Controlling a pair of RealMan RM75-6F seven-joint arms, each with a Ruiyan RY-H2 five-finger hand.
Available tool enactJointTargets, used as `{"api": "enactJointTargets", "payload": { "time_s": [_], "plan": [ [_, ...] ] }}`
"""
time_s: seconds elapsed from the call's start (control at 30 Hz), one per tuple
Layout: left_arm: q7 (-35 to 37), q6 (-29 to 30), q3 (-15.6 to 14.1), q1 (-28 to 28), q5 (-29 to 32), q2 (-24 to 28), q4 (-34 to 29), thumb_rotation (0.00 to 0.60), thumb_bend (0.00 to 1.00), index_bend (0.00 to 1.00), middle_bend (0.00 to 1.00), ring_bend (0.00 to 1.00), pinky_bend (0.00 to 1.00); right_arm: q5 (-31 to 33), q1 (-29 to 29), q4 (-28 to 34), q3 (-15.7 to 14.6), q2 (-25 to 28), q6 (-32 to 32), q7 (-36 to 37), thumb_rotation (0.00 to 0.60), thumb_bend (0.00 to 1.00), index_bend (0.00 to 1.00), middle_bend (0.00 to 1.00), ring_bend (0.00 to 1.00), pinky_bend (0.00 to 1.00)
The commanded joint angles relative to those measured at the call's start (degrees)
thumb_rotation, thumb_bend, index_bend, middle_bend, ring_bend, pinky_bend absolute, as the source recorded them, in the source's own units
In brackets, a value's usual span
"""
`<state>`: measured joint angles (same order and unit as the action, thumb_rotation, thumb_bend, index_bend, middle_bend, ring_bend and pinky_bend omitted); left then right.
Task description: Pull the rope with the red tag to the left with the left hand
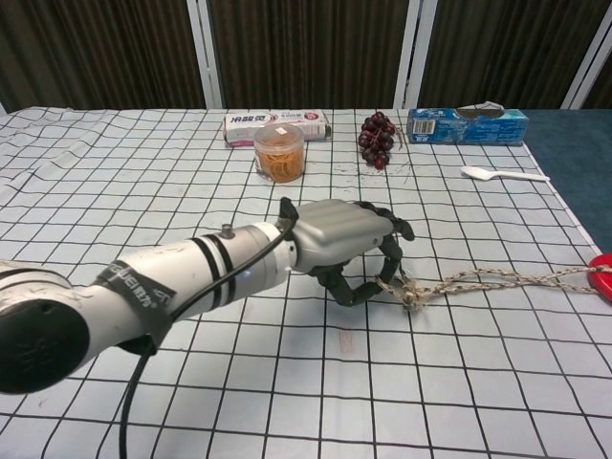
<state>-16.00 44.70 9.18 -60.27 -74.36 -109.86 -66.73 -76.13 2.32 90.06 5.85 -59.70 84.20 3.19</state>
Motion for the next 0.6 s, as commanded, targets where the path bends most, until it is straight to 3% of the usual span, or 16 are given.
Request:
{"api": "enactJointTargets", "payload": {
  "time_s": [0.03, 0.33, 0.5, 0.6],
  "plan": [
    [-0.9, 3.5, -1.6, 3.4, -0.5, 5.1, -4.6, 0.6, 0.72, 0.85, 0.11, 0.0, 0.01, 0.1, -0.1, 0.3, 0.0, 0.1, -0.2, -0.3, 0.54, 0.27, 0.0, 0.0, 0.0, 0.0],
    [-2.9, 14.7, -6.4, 15.7, 0.4, 27.1, -17.6, 0.6, 0.73, 0.86, 0.12, 0.0, 0.01, -0.2, -1.1, 0.5, 0.0, -0.3, -1.3, -1.3, 0.541, 0.27, 0.0, 0.0, 0.0, 0.0],
    [0.6, 21.3, -8.8, 23.4, 1.0, 37.8, -19.0, 0.6, 0.74, 0.86, 0.13, 0.0, 0.01, -1.1, -1.7, 0.9, -0.1, -0.8, -1.5, -2.0, 0.54, 0.27, 0.0, 0.0, 0.0, 0.0],
    [2.8, 23.6, -9.7, 26.7, 1.7, 40.6, -17.3, 0.6, 0.74, 0.86, 0.14, 0.0, 0.01, -1.4, -1.8, 1.2, -0.2, -0.9, -1.3, -2.2, 0.54, 0.27, 0.0, 0.0, 0.0, 0.0]
  ]
}}
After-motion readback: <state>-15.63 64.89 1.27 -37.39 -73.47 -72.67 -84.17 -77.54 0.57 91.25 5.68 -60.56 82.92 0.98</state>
